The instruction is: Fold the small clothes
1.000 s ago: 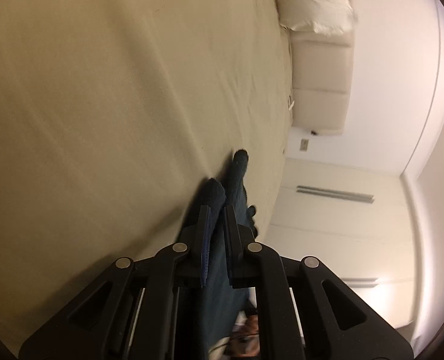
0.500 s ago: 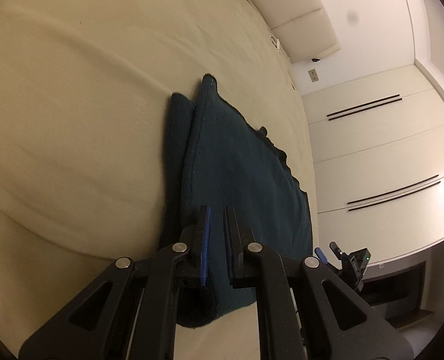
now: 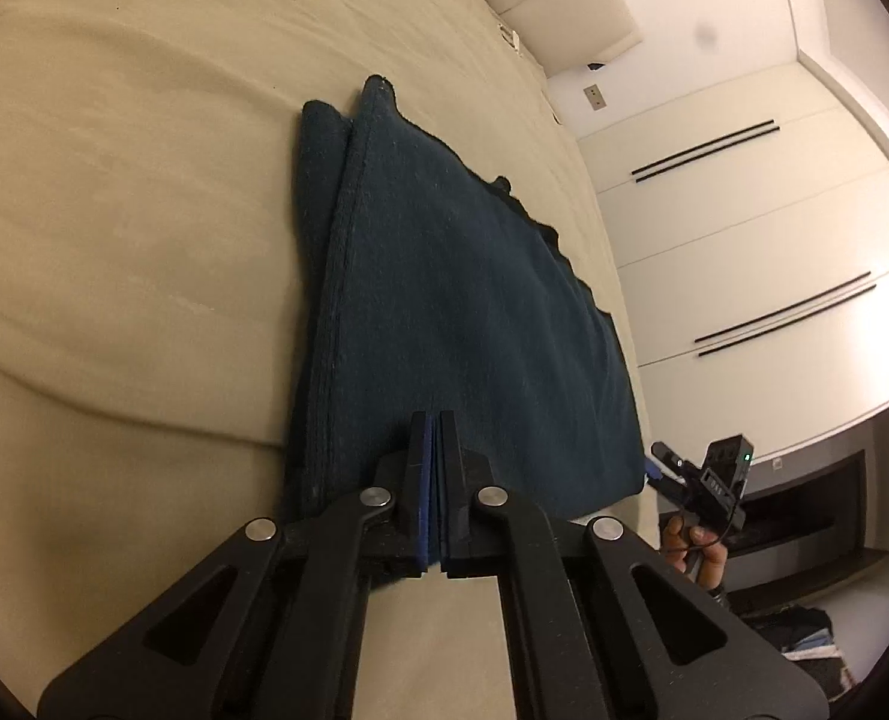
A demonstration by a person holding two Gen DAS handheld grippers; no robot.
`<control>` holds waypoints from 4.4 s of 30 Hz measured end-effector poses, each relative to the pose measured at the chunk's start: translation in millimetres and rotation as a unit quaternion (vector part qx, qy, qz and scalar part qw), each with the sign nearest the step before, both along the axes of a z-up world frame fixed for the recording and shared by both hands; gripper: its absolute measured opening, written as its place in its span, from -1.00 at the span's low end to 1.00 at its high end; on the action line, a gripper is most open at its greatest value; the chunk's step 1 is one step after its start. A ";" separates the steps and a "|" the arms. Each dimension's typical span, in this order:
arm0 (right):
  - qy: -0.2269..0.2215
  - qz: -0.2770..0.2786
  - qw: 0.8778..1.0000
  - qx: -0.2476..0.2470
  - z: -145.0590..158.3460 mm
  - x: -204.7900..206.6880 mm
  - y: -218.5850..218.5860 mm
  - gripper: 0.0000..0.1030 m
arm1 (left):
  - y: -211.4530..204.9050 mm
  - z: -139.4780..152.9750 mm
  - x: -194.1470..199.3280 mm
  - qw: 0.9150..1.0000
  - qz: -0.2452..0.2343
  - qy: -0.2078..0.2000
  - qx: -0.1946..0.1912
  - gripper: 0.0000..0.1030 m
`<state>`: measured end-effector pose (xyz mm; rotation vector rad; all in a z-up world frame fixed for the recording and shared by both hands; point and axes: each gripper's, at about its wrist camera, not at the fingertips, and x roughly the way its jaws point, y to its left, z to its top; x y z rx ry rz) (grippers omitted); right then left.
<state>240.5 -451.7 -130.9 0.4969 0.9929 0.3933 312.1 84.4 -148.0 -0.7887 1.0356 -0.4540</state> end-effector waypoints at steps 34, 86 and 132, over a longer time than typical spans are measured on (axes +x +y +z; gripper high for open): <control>0.007 -0.005 1.000 0.002 -1.4 -4.5 -2.0 -0.09 | 53.5 22.8 -17.1 0.996 -0.029 -0.019 0.077 -0.36; 0.029 0.003 0.999 -0.029 -22.9 -17.6 4.4 -0.77 | 52.9 -21.8 -74.6 0.999 0.025 0.005 0.019 -0.92; -0.060 -0.039 0.997 0.012 37.9 -29.3 10.2 -0.11 | 35.0 81.9 -73.4 0.986 0.019 -0.084 0.143 -0.88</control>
